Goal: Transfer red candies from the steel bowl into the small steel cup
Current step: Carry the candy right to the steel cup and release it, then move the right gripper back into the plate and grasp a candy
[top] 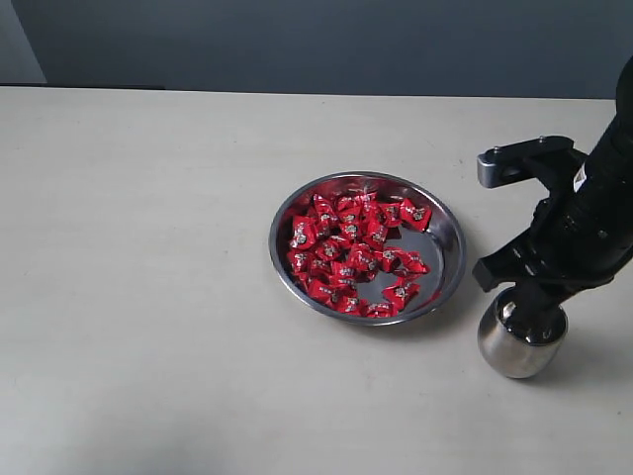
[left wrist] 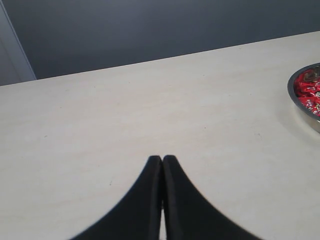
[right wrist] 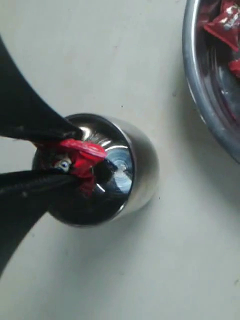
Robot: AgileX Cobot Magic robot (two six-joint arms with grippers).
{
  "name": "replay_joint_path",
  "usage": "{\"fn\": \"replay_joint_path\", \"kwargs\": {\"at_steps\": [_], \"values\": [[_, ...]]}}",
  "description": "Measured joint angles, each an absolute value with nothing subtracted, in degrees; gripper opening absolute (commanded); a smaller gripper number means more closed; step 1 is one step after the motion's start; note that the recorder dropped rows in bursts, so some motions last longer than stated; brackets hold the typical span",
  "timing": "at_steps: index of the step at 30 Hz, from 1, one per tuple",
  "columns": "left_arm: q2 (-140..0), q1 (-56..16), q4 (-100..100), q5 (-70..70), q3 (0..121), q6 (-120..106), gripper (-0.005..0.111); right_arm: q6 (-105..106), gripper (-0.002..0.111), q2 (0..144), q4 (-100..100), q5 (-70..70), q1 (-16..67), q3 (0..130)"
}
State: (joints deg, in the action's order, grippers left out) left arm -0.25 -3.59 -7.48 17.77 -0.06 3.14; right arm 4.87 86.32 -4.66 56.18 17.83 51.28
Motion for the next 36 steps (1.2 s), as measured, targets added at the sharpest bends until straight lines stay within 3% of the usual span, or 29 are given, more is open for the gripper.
{"fn": "replay_joint_path", "kwargs": {"at_steps": [4,11,24,36], "values": [[-0.2,-3.6,-7.5,17.8,-0.1,3.1,0.0,3.2,0.006,86.3,-4.0,55.1,17.8,51.3],[-0.2,-3.6,-7.5,17.8,-0.1,3.1,0.0,1.3,0.031,87.0,-2.1,54.7,17.8,51.3],[-0.2,-3.6,-7.5,17.8,-0.1,3.1,0.0,1.5,0.032,87.0,-2.5,54.2,17.8,52.2],[-0.2,-3.6,-7.5,17.8,-0.1,3.1,0.0,13.7,0.032,96.4,-15.2,52.5,18.2,65.1]]}}
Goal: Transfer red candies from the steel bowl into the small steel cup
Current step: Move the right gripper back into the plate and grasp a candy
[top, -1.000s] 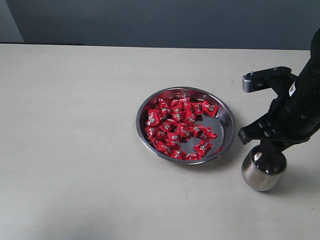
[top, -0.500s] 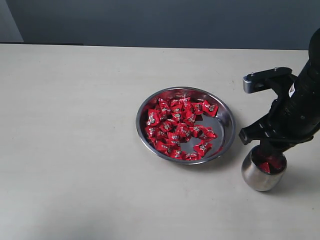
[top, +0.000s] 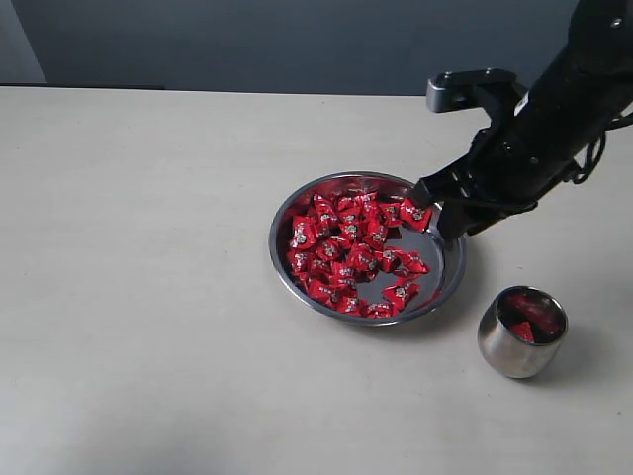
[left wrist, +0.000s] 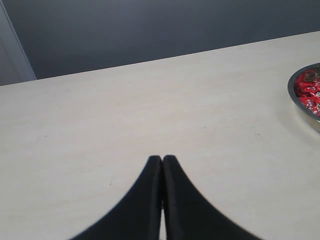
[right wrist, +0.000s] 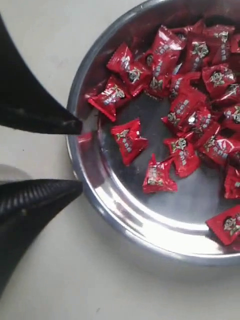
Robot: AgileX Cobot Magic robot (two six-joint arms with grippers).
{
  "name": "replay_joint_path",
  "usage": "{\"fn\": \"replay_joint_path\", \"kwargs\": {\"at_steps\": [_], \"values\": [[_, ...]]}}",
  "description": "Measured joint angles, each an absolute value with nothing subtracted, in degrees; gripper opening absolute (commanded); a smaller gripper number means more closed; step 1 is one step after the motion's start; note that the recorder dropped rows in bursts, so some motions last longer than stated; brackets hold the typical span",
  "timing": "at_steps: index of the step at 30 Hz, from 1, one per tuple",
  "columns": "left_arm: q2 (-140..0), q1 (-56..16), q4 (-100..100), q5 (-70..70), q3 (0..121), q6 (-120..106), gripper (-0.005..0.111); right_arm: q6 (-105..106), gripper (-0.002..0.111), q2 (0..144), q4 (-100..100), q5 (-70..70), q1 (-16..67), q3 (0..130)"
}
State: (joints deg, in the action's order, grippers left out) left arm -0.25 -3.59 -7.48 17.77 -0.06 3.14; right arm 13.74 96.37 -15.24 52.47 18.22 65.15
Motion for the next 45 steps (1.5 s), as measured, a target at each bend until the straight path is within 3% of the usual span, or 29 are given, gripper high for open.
{"fn": "replay_joint_path", "kwargs": {"at_steps": [15,35,38,42,45], "values": [[-0.2,-3.6,-7.5,17.8,-0.1,3.1,0.0,19.1,0.032,115.8,-18.6,53.7,18.2,73.6],[-0.2,-3.6,-7.5,17.8,-0.1,3.1,0.0,19.2,0.031,120.5,-18.0,52.4,18.3,77.8],[-0.2,-3.6,-7.5,17.8,-0.1,3.1,0.0,19.3,0.023,120.5,-17.1,52.8,18.4,77.8],[-0.2,-3.6,-7.5,17.8,-0.1,3.1,0.0,19.3,0.0,120.5,-16.5,52.8,18.5,77.9],[-0.2,-3.6,-7.5,17.8,-0.1,3.1,0.0,19.3,-0.001,120.4,-16.4,53.1,18.5,78.1]]}}
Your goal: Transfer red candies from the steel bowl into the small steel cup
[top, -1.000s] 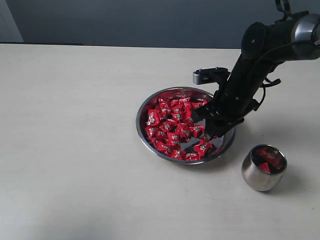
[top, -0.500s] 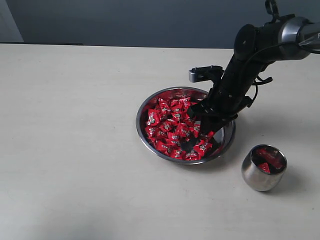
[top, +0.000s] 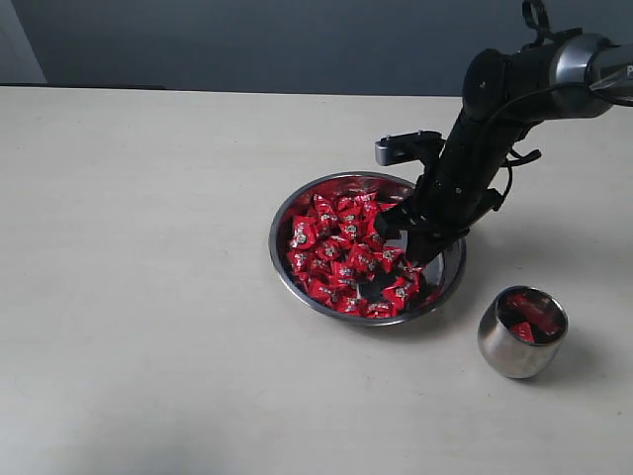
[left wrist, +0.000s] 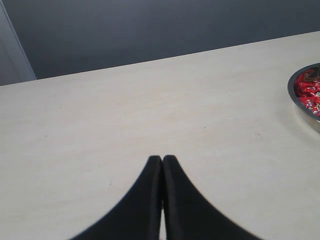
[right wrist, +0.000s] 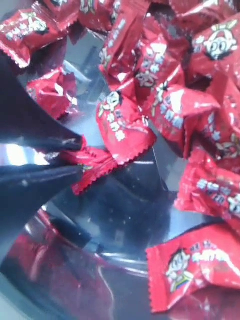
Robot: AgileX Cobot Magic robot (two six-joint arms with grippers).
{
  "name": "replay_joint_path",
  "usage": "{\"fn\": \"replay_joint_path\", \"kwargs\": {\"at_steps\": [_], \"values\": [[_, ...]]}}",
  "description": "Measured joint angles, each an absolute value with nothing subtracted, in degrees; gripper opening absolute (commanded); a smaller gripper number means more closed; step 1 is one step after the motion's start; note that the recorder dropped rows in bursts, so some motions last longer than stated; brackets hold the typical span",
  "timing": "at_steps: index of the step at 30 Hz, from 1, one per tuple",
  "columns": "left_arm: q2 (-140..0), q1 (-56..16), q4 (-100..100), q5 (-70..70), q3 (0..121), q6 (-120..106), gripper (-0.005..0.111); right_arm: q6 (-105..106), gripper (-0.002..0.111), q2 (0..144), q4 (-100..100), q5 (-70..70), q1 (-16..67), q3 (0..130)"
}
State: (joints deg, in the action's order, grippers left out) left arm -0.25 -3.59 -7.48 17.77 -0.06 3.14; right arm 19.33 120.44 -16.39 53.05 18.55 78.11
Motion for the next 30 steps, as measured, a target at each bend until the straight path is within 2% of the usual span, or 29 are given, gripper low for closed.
{"fn": "replay_joint_path", "kwargs": {"at_steps": [8,15,21,30], "values": [[-0.2,-3.6,-7.5,17.8,-0.1,3.1,0.0,19.3,-0.001,118.5,-16.0,55.5,18.5,78.0],[-0.2,-3.6,-7.5,17.8,-0.1,3.1,0.0,19.3,-0.001,107.7,-16.0,56.4,18.5,77.9],[-0.2,-3.6,-7.5,17.8,-0.1,3.1,0.0,15.0,-0.001,99.1,-12.9,62.5,18.5,77.4],[-0.2,-3.6,-7.5,17.8,-0.1,3.1,0.0,8.8,-0.001,84.9,-7.7,62.9,18.5,62.2]]}}
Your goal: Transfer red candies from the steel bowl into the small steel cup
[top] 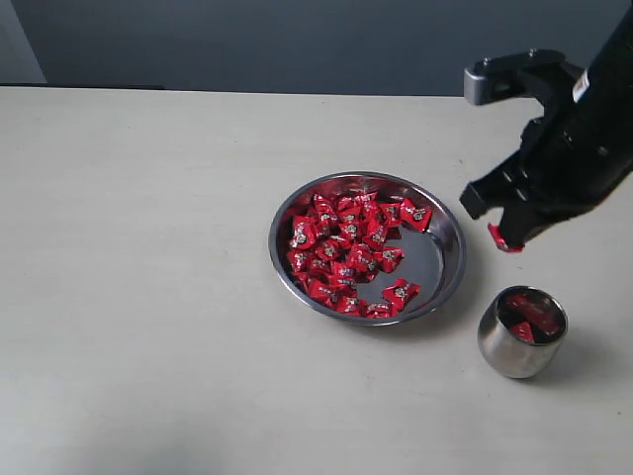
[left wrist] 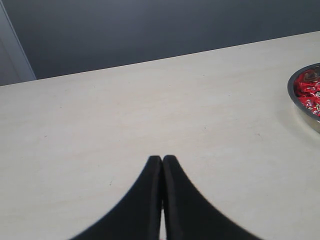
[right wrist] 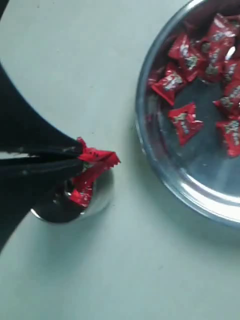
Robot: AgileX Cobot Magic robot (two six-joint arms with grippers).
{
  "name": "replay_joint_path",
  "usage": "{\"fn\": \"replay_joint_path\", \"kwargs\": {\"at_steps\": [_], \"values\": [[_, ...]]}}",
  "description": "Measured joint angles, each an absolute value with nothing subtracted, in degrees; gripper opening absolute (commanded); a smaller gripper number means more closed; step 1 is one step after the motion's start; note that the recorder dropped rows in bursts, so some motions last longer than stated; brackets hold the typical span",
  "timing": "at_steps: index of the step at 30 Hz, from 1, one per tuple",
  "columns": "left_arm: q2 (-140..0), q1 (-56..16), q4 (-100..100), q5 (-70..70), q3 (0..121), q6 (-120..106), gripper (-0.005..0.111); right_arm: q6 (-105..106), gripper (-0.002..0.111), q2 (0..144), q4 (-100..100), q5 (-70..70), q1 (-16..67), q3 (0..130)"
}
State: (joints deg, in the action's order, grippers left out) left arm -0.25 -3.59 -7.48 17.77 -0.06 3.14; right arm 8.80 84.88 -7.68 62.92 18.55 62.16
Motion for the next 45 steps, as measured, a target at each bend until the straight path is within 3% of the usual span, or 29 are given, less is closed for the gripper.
{"fn": "replay_joint_path", "kwargs": {"at_steps": [9,17,22,36,45], "values": [[-0.2,-3.6,-7.5,17.8,-0.1,3.1,0.0,5.6,-0.001,77.8,-7.7,56.9,18.5,47.5],[-0.2,-3.6,-7.5,17.8,-0.1,3.1,0.0,0.5,-0.001,80.6,-1.8,52.0,18.5,46.6],[-0.2,-3.6,-7.5,17.8,-0.1,3.1,0.0,-0.3,0.031,81.3,-1.1,51.1,18.5,46.5],[-0.2,-3.6,-7.5,17.8,-0.1,3.1,0.0,7.8,0.032,81.9,-11.8,48.4,18.5,55.0],[-0.2,-3.6,-7.5,17.8,-0.1,3.1,0.0,16.1,0.032,93.8,-18.2,46.9,18.5,64.1]]}}
